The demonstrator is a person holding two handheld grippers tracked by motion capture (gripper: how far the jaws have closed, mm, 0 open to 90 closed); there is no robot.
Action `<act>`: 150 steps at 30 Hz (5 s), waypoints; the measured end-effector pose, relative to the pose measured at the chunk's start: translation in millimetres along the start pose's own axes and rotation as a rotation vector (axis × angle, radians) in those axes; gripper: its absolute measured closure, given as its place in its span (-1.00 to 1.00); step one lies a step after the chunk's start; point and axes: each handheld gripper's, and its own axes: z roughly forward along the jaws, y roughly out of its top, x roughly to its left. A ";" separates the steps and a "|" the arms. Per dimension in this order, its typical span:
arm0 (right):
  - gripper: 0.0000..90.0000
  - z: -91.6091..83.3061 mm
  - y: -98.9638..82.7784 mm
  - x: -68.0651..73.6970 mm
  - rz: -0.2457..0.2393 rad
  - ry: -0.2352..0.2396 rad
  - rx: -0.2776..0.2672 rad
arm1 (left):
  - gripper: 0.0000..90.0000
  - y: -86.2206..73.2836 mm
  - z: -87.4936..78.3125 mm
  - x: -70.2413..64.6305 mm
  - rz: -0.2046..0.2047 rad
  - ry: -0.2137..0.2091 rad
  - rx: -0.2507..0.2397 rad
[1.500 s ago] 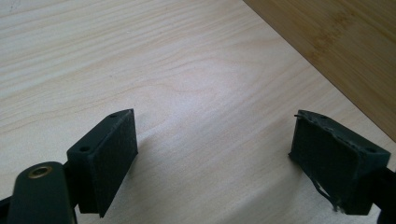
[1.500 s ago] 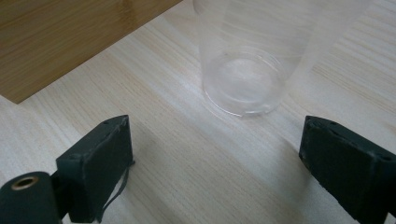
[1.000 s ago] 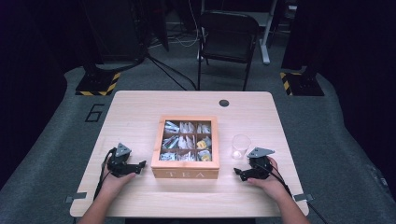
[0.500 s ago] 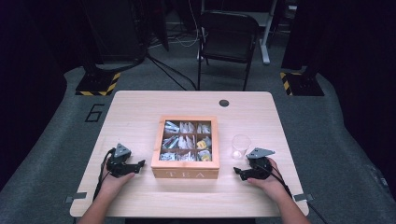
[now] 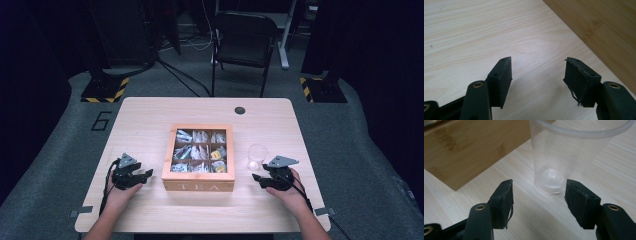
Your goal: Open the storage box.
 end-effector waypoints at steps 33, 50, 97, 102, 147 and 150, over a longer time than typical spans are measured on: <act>0.08 -22.4 16.0 33.1 0.001 0.087 -0.068 | 0.05 9.3 -30.4 -25.6 0.015 -0.013 -0.134; 0.13 -21.6 21.3 53.4 -0.051 0.163 -0.081 | -0.03 8.7 -36.9 -32.7 0.013 -0.004 -0.161; 0.55 -12.1 38.7 69.8 -0.035 0.278 -0.114 | 0.15 6.2 -45.4 -46.5 -0.017 -0.110 -0.204; 0.55 -14.4 40.6 69.4 -0.024 0.279 -0.129 | 0.16 7.5 -48.1 -52.5 -0.015 -0.145 -0.208; 0.54 -13.2 42.5 69.2 -0.031 0.275 -0.139 | 0.28 21.1 -43.4 -88.0 0.111 -0.147 -0.206; 0.51 -14.4 43.0 69.2 -0.015 0.279 -0.150 | 0.27 22.1 -46.3 -87.6 0.109 -0.153 -0.197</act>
